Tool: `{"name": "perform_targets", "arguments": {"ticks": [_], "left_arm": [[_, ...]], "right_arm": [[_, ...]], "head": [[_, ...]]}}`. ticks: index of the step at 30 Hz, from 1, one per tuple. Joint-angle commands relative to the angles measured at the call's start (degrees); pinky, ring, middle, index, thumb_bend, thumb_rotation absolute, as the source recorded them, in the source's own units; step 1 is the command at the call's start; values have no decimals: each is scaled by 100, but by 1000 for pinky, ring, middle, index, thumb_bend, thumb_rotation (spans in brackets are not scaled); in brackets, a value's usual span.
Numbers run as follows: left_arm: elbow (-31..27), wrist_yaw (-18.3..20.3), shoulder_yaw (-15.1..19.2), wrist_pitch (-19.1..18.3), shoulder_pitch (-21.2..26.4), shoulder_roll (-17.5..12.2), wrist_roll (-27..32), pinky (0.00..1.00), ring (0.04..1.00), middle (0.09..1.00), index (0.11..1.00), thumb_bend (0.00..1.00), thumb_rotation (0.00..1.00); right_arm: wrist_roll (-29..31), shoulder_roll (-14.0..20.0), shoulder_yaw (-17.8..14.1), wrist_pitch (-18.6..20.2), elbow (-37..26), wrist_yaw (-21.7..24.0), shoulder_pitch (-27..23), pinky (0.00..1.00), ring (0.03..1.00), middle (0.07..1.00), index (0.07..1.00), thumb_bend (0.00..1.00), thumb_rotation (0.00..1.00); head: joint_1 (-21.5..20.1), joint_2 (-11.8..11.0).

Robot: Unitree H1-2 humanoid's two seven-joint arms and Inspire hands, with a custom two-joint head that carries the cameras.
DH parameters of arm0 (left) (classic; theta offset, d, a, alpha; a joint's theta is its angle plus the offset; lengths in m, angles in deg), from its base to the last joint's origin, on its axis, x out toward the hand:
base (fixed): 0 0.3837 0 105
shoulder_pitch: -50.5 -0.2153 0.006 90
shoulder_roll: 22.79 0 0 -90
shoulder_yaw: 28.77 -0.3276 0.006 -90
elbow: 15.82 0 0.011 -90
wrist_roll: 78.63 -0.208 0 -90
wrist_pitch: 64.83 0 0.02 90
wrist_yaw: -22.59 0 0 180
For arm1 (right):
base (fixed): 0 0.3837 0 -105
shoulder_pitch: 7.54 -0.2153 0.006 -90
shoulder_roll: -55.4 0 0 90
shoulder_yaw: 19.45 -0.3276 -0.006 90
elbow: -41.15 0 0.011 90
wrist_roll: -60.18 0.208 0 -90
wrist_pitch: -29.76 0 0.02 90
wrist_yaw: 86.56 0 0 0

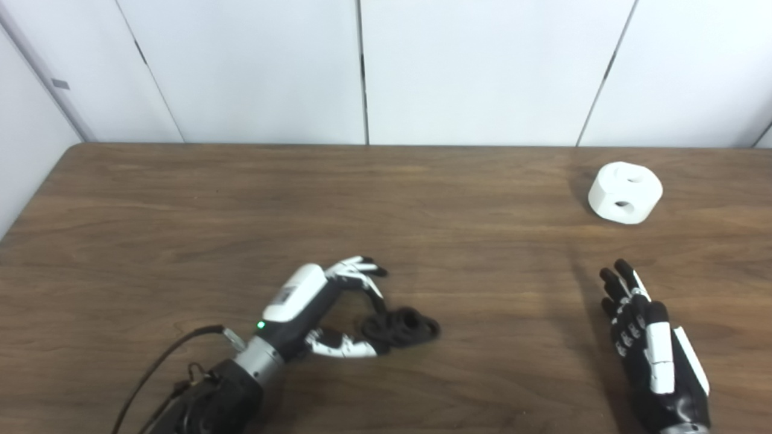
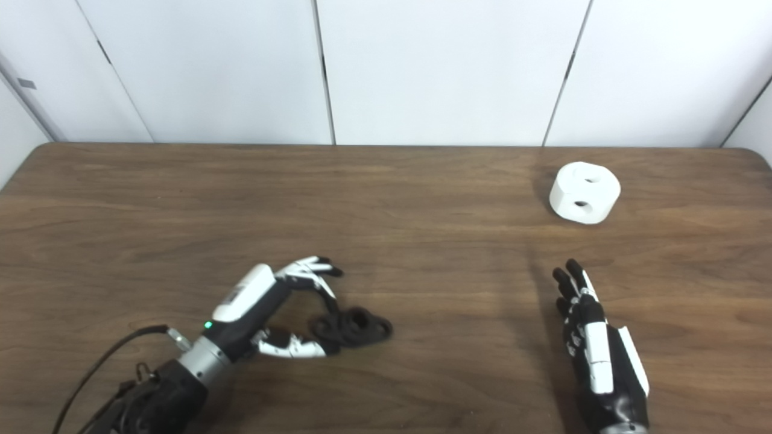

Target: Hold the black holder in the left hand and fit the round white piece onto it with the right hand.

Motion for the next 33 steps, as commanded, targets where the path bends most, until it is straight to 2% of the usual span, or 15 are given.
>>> {"name": "perform_targets", "arguments": {"ticks": [1, 7, 8, 16, 21, 25, 33], "left_arm": [[127, 569, -295, -161, -286, -83, -153, 824, 916, 821, 490, 513, 62], [28, 573, -534, -196, -306, -8, -384, 830, 910, 829, 490, 513, 62], [11, 563, -564, -210, -306, 2, -461, 848, 907, 830, 490, 513, 62], [-186, 406, -583, -411, -424, 124, -1319, 952, 894, 817, 490, 512, 59], [-519, 467, -556, -656, -554, 156, -2032, 952, 887, 813, 490, 513, 58], [-966, 735, -579, -942, -660, 176, -2545, 944, 889, 812, 490, 513, 55], [-1290, 942, -511, -1235, -883, 278, -3033, 913, 893, 811, 489, 513, 53]], "right_arm": [[-17, -79, 44, -24, -136, 13, -98, 1000, 1000, 954, 978, 610, 1000], [5, -71, 50, 48, -168, 10, -131, 1000, 1000, 951, 974, 594, 1000], [17, -70, 51, 57, -179, 15, -140, 1000, 1000, 952, 976, 590, 1000], [68, -85, 44, 219, -275, -10, -186, 1000, 996, 949, 975, 581, 1000], [77, -103, 71, 192, -275, -5, -176, 1000, 998, 950, 975, 577, 1000], [20, -112, 108, 159, -238, -19, -181, 1000, 1000, 949, 975, 573, 1000], [-23, -167, 145, 50, -137, -47, -185, 1000, 1000, 948, 969, 574, 1000]], "head": [[17, 48], [4, 189], [-4, 253], [-45, 317], [-98, 242], [-128, 169], [-334, 22]]}}
